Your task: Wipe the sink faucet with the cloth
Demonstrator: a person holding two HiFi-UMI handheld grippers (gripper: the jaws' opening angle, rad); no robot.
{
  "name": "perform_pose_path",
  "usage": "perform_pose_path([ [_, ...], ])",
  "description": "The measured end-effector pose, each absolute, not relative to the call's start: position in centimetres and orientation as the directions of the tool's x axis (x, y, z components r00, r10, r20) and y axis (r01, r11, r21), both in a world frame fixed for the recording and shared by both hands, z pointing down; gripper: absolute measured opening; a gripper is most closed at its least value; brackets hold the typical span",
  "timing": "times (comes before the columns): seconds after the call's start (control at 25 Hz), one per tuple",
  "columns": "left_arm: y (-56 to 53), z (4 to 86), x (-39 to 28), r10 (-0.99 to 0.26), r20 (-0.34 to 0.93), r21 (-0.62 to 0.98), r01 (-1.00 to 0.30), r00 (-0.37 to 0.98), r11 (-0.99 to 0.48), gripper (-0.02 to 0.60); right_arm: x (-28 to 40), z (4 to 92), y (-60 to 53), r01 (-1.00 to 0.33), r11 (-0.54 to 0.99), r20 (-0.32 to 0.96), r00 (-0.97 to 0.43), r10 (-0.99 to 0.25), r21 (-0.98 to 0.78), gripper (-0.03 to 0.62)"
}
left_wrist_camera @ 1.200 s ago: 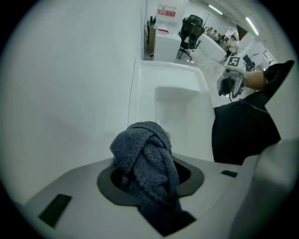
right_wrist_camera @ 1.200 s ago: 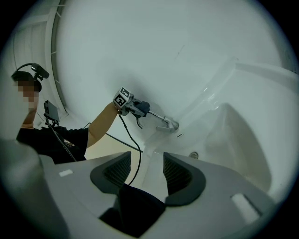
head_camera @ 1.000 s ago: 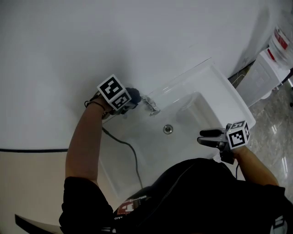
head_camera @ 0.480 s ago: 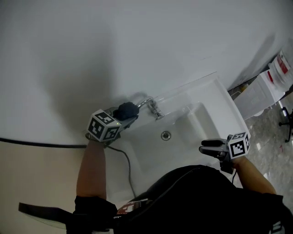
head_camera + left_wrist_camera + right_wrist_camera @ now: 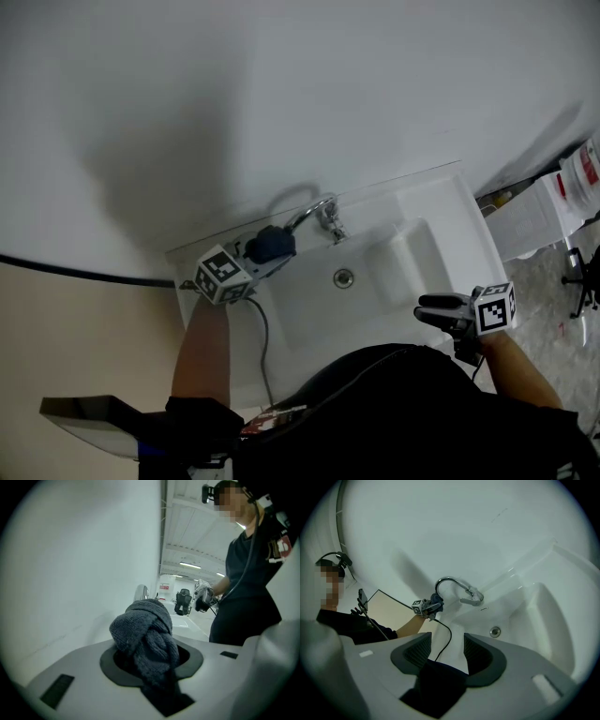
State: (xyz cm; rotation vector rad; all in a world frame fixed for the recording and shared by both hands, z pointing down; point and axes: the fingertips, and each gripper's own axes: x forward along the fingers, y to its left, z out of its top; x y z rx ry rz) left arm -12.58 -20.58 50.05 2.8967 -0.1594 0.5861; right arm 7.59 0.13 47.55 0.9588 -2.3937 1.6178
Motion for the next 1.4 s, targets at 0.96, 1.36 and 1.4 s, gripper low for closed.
perform_pose_path([
  [0.96, -24.6, 54.6, -10.4, -0.011, 0.569, -0.083, 0.044, 0.822, -0.996, 0.077, 6.7, 48.0, 1.1, -0.565, 0.227, 0.457, -0.799, -0.391, -0.793, 0.21],
  [1.36, -25.3, 53.8, -7.8, 0.19, 0.731, -0.061, 0.341, 0.655, -0.938, 0.066, 7.9, 49.4, 1.6, -0.586, 0.193, 0.481, -0.779, -0.402, -0.787, 0.21],
  [1.4, -25.1, 53.9, -7.8, 0.201, 0.732, -0.041, 0.336, 0.651, -0.941, 0.066, 8.0, 49.5, 1.6, -0.585, 0.192, 0.48, -0.779, -0.403, -0.788, 0.21],
])
